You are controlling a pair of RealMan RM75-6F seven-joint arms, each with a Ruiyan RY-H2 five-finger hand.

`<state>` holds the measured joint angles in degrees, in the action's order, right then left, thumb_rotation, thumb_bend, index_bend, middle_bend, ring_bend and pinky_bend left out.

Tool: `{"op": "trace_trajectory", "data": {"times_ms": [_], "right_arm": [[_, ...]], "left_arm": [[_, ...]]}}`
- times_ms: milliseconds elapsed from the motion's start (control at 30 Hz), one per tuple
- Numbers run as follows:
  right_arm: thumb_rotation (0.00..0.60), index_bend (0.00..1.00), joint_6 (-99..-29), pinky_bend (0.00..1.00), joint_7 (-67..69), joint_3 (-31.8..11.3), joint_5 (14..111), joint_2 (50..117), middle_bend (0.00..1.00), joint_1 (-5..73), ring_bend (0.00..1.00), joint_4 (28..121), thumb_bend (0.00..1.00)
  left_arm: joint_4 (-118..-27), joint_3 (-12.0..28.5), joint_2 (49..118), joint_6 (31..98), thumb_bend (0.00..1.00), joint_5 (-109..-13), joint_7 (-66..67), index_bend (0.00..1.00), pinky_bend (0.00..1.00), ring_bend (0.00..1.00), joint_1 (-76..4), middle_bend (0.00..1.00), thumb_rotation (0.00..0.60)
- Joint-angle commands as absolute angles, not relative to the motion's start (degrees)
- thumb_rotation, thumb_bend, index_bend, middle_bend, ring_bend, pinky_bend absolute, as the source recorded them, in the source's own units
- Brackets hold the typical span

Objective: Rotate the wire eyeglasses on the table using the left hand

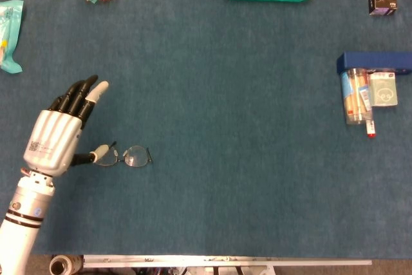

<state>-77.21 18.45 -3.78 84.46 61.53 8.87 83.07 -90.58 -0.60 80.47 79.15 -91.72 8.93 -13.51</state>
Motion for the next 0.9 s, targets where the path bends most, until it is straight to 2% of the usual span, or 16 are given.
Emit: {"op": "trace_trajectory", "data": {"times_ms": [33,700,900], "right_arm": [[0.600,0.00,-77.2,0.21,18.7,-3.8,84.5,61.5,0.06,8.9,0.00,82.9,0.00],[0.600,0.00,-76.9,0.21,19.9,-3.4,84.6,61.9,0.06,8.7,0.00,81.6,0.00],[0.600,0.00,-76.6,0.21,20.0,-3.4,84.5,62.0,0.06,8.8,0.00,81.4,0.00]], "left_arm": [[-90.5,-0.8,80.8,78.8,0.07,-91.7,8.9,0.07,0.26,0.09,-13.6,0.06,0.600],[-87.8,-1.4,85.0,76.3,0.07,-92.5,9.1,0.07,0.25,0.08,-15.3,0.05,0.600],[-86.0,-1.2,86.6,75.8,0.07,-92.5,9.0,0.07,0.23,0.07,-16.0,0.05,0.600]]}}
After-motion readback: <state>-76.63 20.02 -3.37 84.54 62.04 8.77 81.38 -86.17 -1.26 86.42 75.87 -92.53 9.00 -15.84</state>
